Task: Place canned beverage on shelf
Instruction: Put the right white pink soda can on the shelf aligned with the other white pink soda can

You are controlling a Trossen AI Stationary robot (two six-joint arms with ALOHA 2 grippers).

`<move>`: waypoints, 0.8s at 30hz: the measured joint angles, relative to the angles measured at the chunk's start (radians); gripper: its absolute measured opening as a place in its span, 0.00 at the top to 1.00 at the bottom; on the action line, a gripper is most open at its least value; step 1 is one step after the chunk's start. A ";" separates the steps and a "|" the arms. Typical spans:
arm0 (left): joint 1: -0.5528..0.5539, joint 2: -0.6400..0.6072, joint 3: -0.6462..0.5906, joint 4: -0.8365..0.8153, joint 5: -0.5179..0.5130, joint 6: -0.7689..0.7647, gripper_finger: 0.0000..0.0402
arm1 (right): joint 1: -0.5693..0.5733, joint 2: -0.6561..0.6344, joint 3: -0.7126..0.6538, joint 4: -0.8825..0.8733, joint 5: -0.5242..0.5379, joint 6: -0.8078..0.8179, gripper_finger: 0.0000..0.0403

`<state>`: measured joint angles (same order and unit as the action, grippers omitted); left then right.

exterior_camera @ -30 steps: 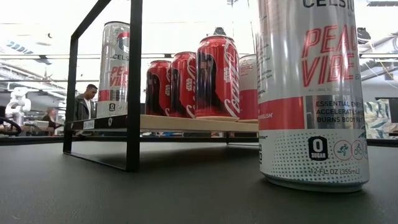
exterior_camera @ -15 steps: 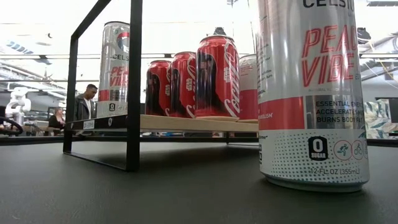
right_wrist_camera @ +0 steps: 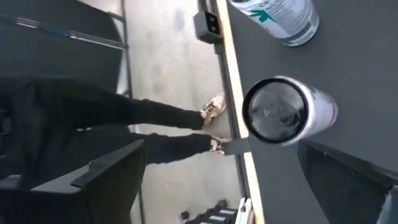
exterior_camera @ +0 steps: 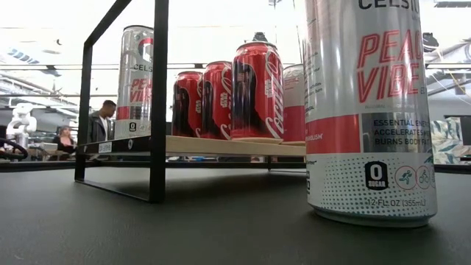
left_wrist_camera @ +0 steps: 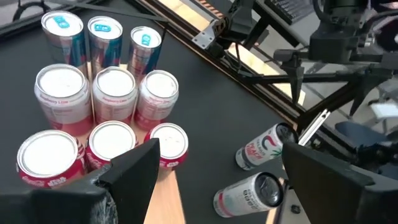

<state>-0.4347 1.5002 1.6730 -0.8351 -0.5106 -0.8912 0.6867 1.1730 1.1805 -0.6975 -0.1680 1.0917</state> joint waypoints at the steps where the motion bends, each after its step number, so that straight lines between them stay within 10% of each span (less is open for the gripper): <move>1: 0.000 0.000 0.000 0.000 0.000 0.017 0.16 | 0.004 0.016 0.000 0.006 0.013 0.001 0.03; 12: -0.003 0.000 0.000 0.007 0.000 0.087 0.16 | 0.004 0.136 0.000 -0.020 0.196 -0.169 0.03; 24: 0.002 0.000 0.000 0.018 -0.001 0.059 0.16 | 0.018 0.169 0.000 -0.031 0.137 -0.220 0.03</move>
<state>-0.4323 1.5002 1.6730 -0.8169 -0.5117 -0.8319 0.7045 1.3422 1.1805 -0.7289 -0.0306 0.8720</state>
